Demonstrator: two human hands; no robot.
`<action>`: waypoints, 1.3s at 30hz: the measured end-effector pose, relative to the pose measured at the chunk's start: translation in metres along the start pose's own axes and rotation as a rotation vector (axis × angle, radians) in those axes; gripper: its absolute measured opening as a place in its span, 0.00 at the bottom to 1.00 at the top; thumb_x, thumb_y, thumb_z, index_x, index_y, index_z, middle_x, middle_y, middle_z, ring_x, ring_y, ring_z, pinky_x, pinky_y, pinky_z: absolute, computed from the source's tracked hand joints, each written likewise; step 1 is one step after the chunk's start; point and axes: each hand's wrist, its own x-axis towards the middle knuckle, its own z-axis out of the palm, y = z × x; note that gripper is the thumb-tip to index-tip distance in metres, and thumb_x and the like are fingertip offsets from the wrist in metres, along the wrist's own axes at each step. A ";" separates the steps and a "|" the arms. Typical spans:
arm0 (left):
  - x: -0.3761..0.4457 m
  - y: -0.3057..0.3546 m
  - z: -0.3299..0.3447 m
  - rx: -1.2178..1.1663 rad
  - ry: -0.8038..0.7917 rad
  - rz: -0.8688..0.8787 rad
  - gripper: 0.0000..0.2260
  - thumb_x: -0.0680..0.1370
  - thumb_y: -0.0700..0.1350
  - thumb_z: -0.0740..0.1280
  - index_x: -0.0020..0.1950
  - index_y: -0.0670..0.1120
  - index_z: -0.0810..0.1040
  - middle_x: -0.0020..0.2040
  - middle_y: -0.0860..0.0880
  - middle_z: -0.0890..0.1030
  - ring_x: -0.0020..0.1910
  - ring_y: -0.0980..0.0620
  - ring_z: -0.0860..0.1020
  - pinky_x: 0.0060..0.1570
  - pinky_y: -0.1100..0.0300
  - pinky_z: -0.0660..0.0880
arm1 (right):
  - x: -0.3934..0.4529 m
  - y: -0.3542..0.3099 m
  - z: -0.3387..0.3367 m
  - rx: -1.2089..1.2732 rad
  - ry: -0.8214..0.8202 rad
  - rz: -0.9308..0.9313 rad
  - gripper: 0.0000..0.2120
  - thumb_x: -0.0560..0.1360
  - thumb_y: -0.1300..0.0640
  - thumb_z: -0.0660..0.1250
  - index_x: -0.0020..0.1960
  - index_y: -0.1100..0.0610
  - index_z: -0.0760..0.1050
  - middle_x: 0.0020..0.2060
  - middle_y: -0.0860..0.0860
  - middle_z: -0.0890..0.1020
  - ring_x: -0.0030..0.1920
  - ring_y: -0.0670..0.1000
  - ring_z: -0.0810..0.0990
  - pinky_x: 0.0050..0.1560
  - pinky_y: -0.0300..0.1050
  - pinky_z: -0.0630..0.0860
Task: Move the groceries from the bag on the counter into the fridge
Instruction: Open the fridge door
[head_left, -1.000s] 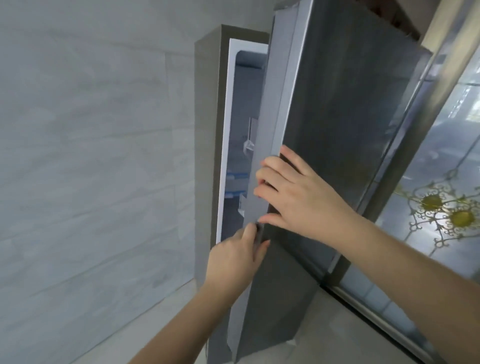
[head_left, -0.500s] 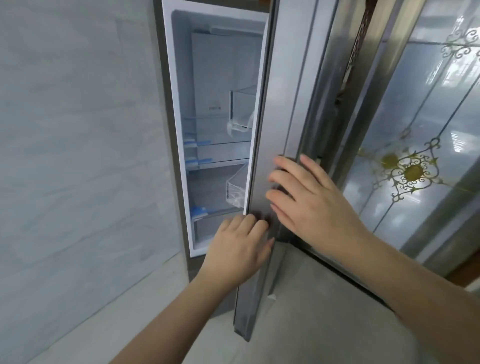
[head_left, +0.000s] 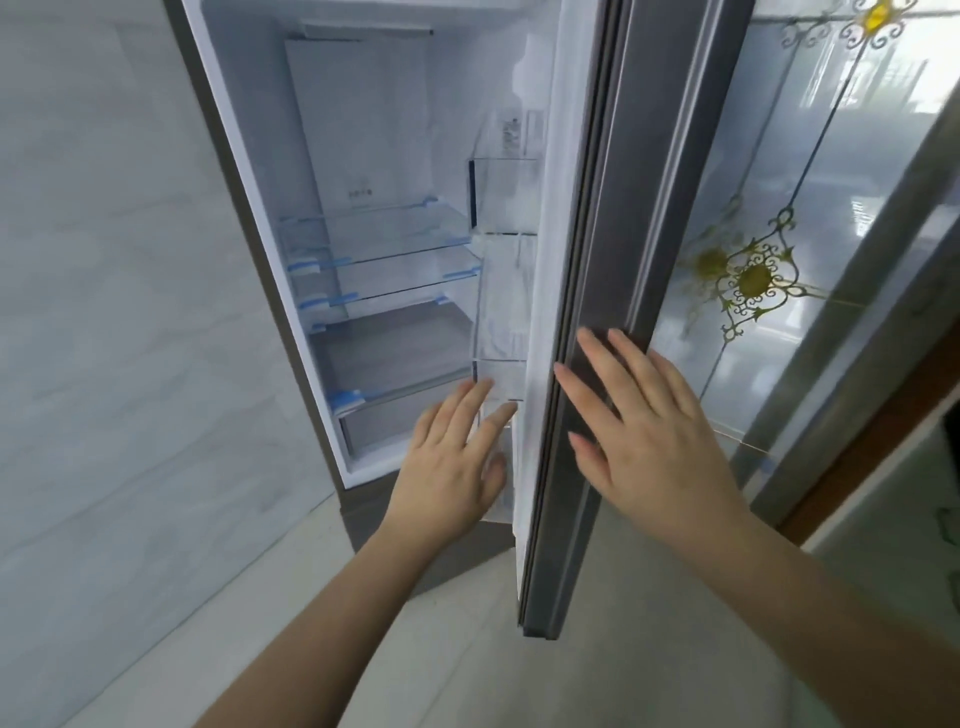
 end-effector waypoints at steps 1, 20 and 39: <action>0.006 0.000 0.000 -0.007 -0.005 0.002 0.23 0.77 0.47 0.63 0.72 0.49 0.67 0.74 0.43 0.67 0.75 0.43 0.62 0.70 0.46 0.61 | -0.004 0.002 -0.001 0.009 -0.004 0.039 0.26 0.78 0.51 0.62 0.75 0.55 0.64 0.77 0.58 0.61 0.76 0.60 0.59 0.75 0.58 0.55; 0.115 -0.024 0.061 -0.358 -0.121 0.183 0.37 0.69 0.35 0.62 0.78 0.49 0.58 0.77 0.46 0.62 0.75 0.45 0.61 0.73 0.44 0.60 | 0.024 -0.030 0.045 -0.086 -0.137 0.399 0.34 0.75 0.41 0.65 0.76 0.55 0.63 0.75 0.56 0.65 0.74 0.60 0.64 0.73 0.57 0.53; 0.227 -0.023 0.136 -0.273 -0.022 0.409 0.28 0.72 0.38 0.67 0.72 0.47 0.70 0.69 0.40 0.72 0.71 0.38 0.66 0.72 0.37 0.55 | 0.029 0.047 0.120 -0.287 -0.220 0.766 0.32 0.77 0.45 0.61 0.75 0.62 0.62 0.72 0.60 0.68 0.74 0.62 0.62 0.74 0.59 0.57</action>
